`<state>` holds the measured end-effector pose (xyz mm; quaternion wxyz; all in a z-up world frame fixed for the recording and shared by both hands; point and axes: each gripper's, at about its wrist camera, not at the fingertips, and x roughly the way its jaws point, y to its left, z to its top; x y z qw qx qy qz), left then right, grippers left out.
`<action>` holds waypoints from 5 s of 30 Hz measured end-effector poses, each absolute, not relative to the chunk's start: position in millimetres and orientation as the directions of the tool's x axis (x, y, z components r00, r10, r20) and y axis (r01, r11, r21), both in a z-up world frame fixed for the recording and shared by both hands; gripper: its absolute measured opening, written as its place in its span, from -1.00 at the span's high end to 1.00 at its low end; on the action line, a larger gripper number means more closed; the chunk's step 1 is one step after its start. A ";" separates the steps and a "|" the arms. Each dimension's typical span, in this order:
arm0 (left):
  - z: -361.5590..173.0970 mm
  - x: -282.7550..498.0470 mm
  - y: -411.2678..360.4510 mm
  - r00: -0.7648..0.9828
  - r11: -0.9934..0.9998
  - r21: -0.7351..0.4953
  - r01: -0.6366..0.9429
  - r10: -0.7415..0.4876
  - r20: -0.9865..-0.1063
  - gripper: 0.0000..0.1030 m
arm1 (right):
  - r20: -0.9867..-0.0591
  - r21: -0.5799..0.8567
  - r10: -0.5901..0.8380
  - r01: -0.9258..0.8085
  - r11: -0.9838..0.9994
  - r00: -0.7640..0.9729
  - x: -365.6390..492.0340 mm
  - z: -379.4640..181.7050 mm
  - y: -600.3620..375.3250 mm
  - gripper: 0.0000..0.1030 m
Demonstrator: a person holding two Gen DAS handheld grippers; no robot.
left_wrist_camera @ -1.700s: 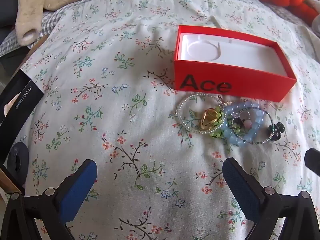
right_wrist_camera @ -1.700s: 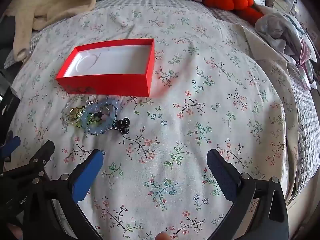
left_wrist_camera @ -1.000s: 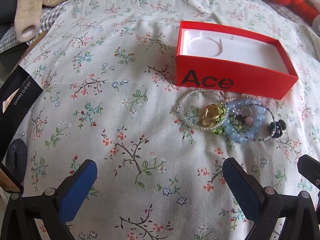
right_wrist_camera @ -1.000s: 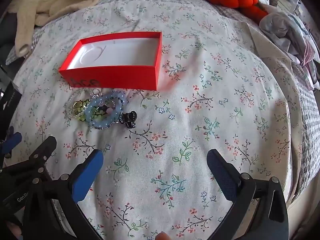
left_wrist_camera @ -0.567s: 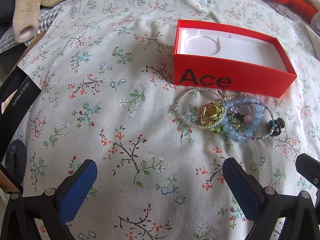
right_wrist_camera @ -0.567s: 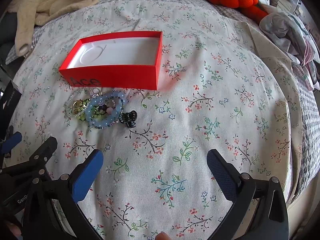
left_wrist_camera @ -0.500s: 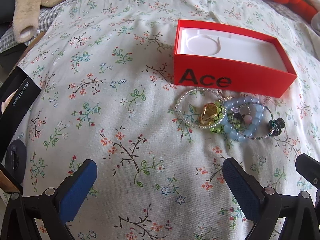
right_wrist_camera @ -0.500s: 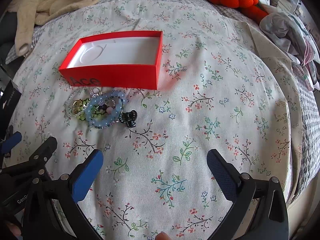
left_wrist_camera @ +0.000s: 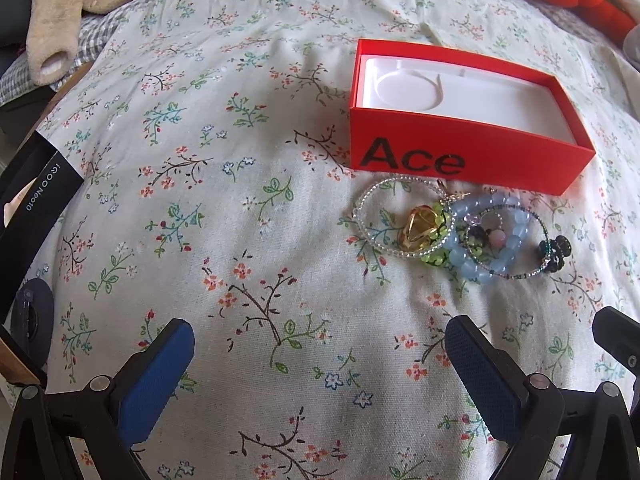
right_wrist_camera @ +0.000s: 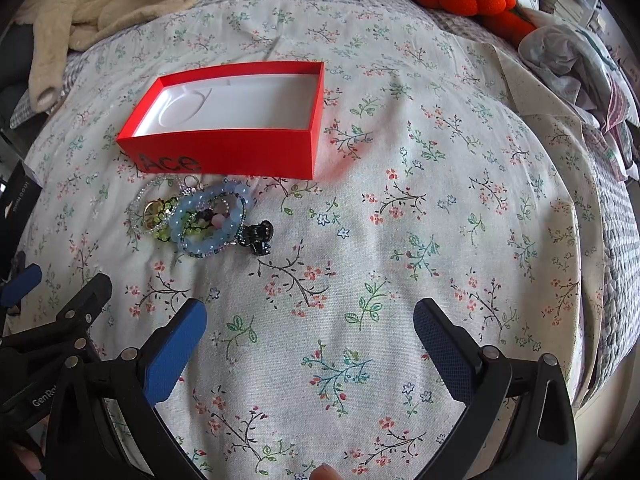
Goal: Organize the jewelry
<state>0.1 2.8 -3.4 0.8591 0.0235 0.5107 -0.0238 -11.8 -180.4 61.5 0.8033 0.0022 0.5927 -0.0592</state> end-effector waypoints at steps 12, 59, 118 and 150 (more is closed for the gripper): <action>-3.3 -0.1 3.4 0.475 0.998 0.018 0.066 -0.016 -0.880 -1.00 | -0.952 -0.068 -0.094 0.098 0.993 0.290 -11.6 61.3 -179.7 -1.00; 25.3 36.7 7.5 0.451 0.988 0.036 0.152 -0.037 -0.892 -1.00 | -0.972 0.023 0.013 0.040 0.999 0.235 22.0 87.2 -189.0 -1.00; 13.5 91.5 -10.3 0.410 0.938 -0.264 0.224 -0.336 -0.848 0.96 | -0.934 0.329 0.312 0.086 0.940 0.172 76.6 49.8 -187.5 0.95; 35.2 129.6 -20.3 0.529 0.867 -0.452 0.209 -0.489 -0.693 0.97 | -0.842 0.441 0.362 0.125 0.889 0.400 122.2 82.9 -214.9 0.95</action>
